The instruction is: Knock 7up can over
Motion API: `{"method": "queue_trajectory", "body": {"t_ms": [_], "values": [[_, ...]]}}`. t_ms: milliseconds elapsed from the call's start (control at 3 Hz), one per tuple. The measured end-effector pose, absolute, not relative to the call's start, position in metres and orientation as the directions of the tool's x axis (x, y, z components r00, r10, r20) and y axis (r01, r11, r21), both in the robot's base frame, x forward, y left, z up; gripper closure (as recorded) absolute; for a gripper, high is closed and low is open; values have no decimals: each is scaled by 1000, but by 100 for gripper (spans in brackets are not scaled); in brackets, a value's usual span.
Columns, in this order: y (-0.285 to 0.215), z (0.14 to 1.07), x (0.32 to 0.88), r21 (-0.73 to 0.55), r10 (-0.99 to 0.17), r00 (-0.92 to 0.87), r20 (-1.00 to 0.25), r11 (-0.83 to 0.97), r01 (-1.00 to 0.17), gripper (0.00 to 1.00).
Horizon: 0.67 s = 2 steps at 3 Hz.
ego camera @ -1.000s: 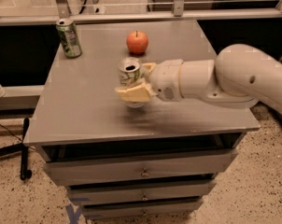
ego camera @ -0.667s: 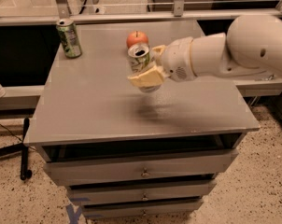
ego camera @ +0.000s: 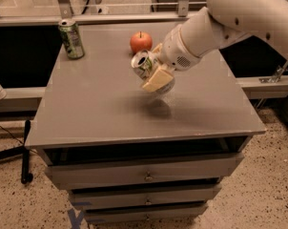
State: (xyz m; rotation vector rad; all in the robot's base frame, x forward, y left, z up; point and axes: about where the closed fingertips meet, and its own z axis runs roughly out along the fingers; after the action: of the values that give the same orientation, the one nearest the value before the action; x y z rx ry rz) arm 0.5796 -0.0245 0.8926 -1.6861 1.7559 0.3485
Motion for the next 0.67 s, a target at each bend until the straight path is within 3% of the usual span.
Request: {"method": "queue_trajectory", "body": {"t_ms": [667], "values": [[-45,850,592,-275,-951,79,-300,7,-962,59]]}}
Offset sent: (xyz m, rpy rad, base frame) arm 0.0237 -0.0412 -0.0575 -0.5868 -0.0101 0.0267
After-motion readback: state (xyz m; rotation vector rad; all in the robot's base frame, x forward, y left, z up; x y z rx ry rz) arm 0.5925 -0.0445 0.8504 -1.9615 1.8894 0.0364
